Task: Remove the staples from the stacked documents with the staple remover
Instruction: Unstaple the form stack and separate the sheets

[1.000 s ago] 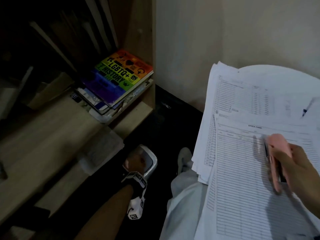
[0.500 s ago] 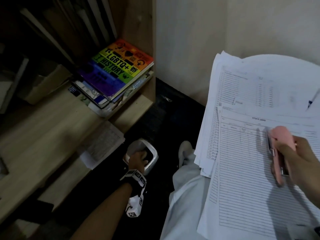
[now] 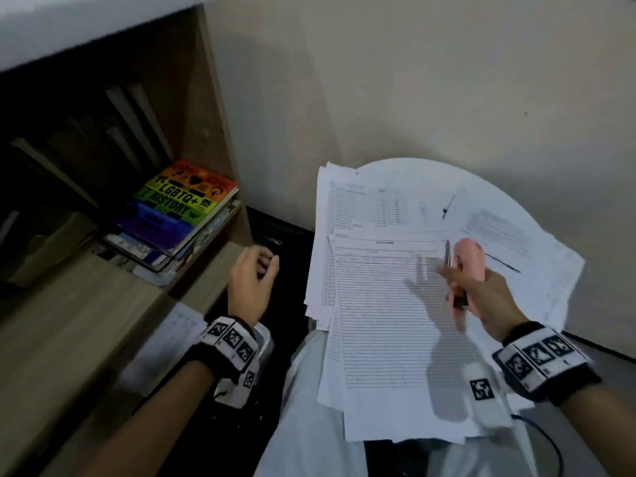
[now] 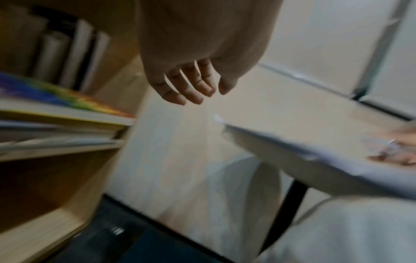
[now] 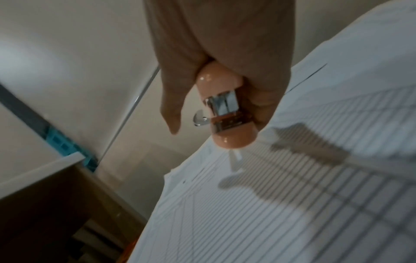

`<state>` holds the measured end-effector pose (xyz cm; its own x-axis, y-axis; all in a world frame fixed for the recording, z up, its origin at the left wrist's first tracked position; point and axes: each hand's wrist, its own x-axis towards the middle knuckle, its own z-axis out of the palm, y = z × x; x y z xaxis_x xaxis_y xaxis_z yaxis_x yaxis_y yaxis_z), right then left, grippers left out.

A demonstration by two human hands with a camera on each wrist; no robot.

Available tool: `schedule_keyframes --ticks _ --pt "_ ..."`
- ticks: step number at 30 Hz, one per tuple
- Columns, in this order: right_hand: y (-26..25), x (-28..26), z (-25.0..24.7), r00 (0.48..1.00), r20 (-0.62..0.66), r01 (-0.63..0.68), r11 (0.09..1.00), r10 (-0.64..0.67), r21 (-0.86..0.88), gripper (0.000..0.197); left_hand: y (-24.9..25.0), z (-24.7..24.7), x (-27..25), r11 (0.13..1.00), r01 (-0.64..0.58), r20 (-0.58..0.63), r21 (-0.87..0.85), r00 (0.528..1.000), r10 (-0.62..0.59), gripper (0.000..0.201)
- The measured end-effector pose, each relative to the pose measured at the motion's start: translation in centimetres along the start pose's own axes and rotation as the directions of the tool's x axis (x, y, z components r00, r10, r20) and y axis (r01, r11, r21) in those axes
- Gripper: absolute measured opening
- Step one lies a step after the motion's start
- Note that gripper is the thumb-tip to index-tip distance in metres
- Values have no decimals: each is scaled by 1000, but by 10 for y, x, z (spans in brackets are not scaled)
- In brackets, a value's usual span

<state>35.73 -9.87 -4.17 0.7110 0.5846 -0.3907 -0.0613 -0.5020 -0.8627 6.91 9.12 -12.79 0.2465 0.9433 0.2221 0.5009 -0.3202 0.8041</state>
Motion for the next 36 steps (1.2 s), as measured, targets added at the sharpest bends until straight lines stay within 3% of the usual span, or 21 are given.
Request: schedule_keyframes --ticks 1,3,5,8,13,17,21,25,30,33,36 --pt "4 -5 -9 999 -43 -26 1000 26 -2 32 22 3 -1 997 -80 32 -22 996 80 9" --pt "16 -9 -24 986 -158 -64 997 57 -39 21 54 16 -9 991 -124 159 -42 979 129 6" --pt "27 -12 -34 972 -228 -88 988 58 -125 12 75 34 -22 999 -50 329 5 943 46 21" --pt "34 -19 -34 987 -152 -72 984 47 -164 11 95 55 -41 979 4 472 206 875 -102 46" --pt "37 -25 -23 1000 -29 -3 985 -2 -173 18 118 69 -57 964 152 395 219 890 -230 58" --pt "35 -26 -17 999 54 2 982 8 -190 19 119 70 -60 983 181 345 -21 925 -163 75" --pt "31 -22 -22 996 82 43 970 -24 -240 18 110 65 -57 952 266 287 -150 933 -216 65" --pt "26 -11 -37 996 6 89 927 -94 -365 11 98 63 -51 941 302 252 -152 933 -259 61" --pt "30 1 -54 994 -76 37 905 -76 -425 16 92 67 -46 930 342 249 -132 920 -303 42" --pt "36 4 -56 995 -87 15 901 -58 -434 15 95 69 -45 933 328 246 -148 926 -286 36" --pt "39 5 -54 998 -25 33 876 -52 -480 18 101 70 -47 957 230 243 -175 952 -184 40"
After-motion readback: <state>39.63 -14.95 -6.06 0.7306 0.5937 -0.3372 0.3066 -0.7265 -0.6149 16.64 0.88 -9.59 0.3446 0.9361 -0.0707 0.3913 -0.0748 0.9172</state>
